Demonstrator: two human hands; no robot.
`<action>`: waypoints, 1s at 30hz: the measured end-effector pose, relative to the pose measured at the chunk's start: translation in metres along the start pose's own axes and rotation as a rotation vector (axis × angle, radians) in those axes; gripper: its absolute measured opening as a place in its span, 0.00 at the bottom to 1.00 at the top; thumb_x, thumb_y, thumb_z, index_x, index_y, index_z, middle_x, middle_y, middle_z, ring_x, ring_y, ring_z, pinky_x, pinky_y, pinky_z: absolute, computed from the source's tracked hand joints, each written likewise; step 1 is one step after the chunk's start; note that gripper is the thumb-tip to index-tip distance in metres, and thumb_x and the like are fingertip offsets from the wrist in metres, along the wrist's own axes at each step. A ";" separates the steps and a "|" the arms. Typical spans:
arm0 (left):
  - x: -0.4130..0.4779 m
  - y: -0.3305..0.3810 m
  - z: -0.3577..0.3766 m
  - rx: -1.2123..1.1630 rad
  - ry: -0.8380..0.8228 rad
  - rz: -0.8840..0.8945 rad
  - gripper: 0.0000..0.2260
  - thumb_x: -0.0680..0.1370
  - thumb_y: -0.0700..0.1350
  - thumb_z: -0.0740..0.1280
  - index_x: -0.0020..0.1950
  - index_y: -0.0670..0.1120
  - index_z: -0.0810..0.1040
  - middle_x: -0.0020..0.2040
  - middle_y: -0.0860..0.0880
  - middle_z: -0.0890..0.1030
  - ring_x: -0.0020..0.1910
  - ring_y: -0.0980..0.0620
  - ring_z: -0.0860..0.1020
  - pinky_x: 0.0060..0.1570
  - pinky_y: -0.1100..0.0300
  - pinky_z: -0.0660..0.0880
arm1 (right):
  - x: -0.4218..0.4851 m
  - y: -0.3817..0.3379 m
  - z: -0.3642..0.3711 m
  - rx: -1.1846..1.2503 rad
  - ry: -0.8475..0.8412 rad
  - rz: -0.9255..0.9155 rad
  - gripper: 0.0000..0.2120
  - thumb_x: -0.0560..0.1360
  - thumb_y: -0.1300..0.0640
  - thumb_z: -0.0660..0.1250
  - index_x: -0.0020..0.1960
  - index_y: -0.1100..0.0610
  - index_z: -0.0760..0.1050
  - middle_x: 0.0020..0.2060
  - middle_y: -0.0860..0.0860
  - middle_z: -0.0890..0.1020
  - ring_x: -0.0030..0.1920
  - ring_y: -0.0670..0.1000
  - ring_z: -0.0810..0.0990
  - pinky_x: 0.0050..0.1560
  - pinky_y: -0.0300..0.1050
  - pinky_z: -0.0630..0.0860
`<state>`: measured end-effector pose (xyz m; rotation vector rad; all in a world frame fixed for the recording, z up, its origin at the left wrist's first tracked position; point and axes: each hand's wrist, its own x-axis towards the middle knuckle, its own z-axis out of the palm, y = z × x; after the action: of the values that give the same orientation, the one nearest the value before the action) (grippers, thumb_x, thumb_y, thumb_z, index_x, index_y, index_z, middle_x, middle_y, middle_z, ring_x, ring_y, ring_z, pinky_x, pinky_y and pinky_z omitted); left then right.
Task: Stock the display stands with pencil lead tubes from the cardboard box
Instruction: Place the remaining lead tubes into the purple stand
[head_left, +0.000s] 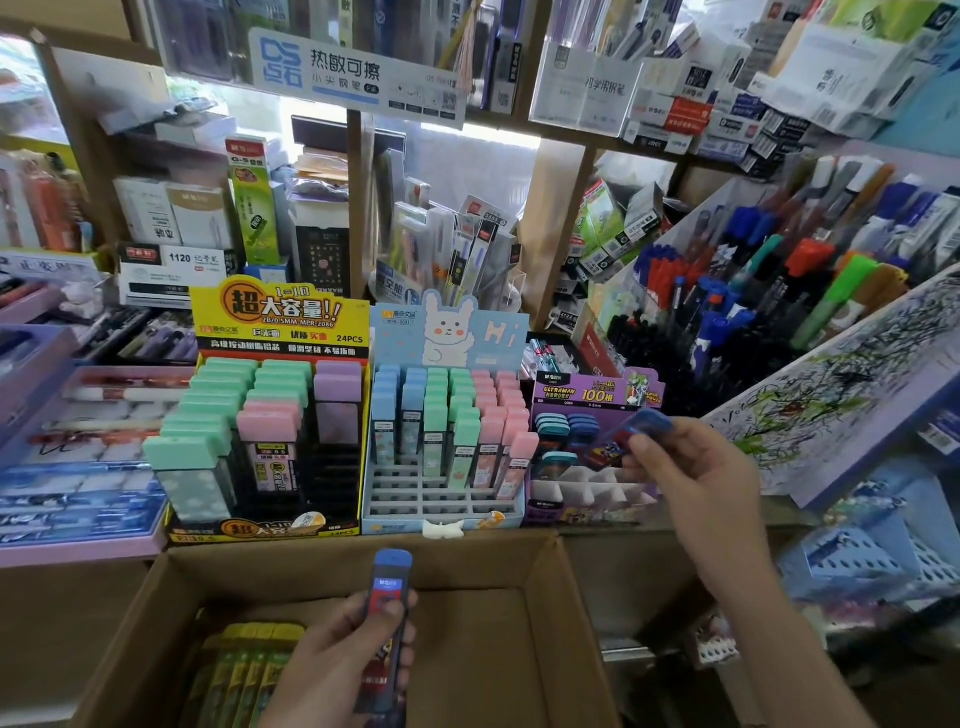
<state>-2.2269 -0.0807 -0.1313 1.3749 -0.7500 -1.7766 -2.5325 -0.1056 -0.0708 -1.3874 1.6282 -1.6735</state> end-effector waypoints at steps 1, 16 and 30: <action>-0.001 0.001 0.001 0.000 0.010 0.004 0.05 0.79 0.39 0.71 0.47 0.41 0.87 0.30 0.49 0.85 0.22 0.60 0.80 0.18 0.71 0.70 | 0.004 0.002 0.001 -0.022 -0.007 -0.008 0.09 0.77 0.65 0.72 0.52 0.52 0.83 0.40 0.52 0.87 0.40 0.53 0.87 0.41 0.41 0.84; -0.001 0.000 0.003 0.024 0.039 0.021 0.04 0.78 0.38 0.72 0.46 0.41 0.86 0.29 0.47 0.84 0.22 0.57 0.80 0.18 0.68 0.72 | 0.024 0.037 0.021 -0.402 -0.069 0.014 0.05 0.75 0.56 0.76 0.42 0.50 0.81 0.34 0.42 0.85 0.37 0.40 0.83 0.35 0.34 0.77; 0.009 -0.012 -0.007 -0.023 0.002 -0.014 0.04 0.74 0.43 0.75 0.43 0.49 0.90 0.42 0.38 0.87 0.34 0.46 0.85 0.33 0.56 0.82 | 0.008 0.032 0.022 -0.464 0.075 -0.019 0.10 0.71 0.54 0.80 0.44 0.50 0.78 0.37 0.44 0.82 0.39 0.39 0.81 0.35 0.33 0.76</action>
<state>-2.2235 -0.0817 -0.1474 1.3701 -0.7187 -1.7885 -2.5278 -0.1306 -0.1009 -1.5627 2.1495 -1.4246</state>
